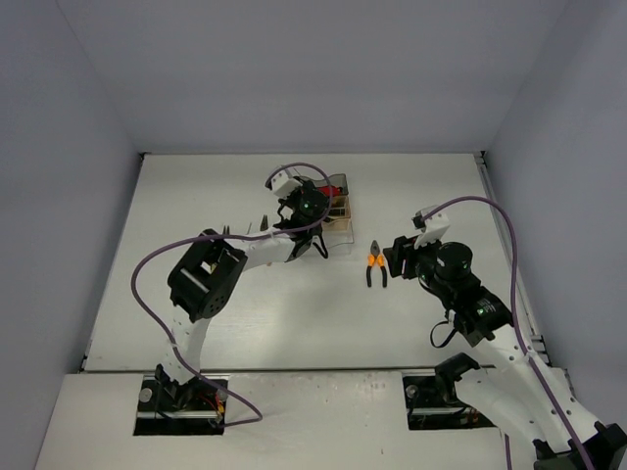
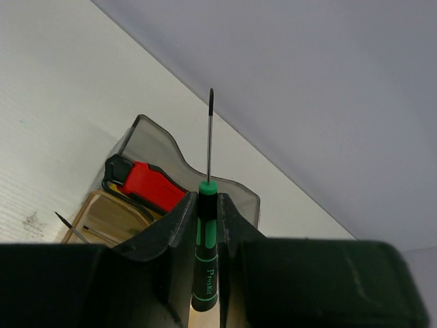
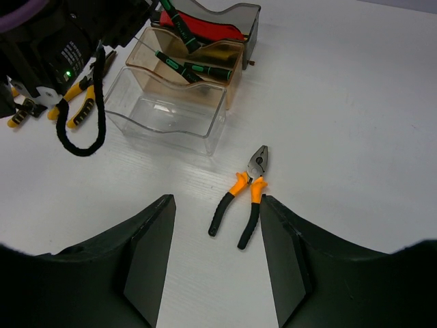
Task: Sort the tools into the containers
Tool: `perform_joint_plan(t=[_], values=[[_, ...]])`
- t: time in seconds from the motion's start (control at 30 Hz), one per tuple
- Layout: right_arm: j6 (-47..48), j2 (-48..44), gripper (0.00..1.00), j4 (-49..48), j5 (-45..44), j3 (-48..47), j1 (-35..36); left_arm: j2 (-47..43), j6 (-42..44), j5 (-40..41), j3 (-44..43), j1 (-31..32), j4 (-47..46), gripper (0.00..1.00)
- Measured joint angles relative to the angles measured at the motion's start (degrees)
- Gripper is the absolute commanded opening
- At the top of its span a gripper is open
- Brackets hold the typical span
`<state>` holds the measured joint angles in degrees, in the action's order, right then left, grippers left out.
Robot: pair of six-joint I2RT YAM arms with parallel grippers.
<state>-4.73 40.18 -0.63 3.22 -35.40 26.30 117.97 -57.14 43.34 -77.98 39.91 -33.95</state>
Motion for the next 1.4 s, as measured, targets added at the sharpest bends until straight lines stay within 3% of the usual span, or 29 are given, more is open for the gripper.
perform_joint_plan(t=[0.33,0.57,0.9,1.03,1.23,1.4], values=[[-0.2,0.0,0.5,0.0,0.0,0.0,0.0,5.4,0.0,4.3,-1.7,2.8,-3.6,0.17],[-0.2,0.1,0.51,0.0,0.1,0.1,0.0,6.8,-0.2,5.7,-2.0,3.6,-4.4,0.34],[-0.2,0.5,0.51,0.0,0.6,0.2,0.0,5.5,-0.1,6.5,0.8,5.5,-6.1,0.51],[-0.2,0.5,0.51,0.0,0.6,0.2,0.0,2.9,0.8,6.5,4.2,6.2,-6.0,0.59],[-0.2,0.5,0.52,0.0,0.7,0.2,0.0,-5.9,5.6,6.7,8.9,6.2,-4.2,0.6],[-0.3,0.5,0.52,0.0,1.0,0.2,0.0,-17.0,11.6,4.5,8.8,5.2,8.7,0.6]])
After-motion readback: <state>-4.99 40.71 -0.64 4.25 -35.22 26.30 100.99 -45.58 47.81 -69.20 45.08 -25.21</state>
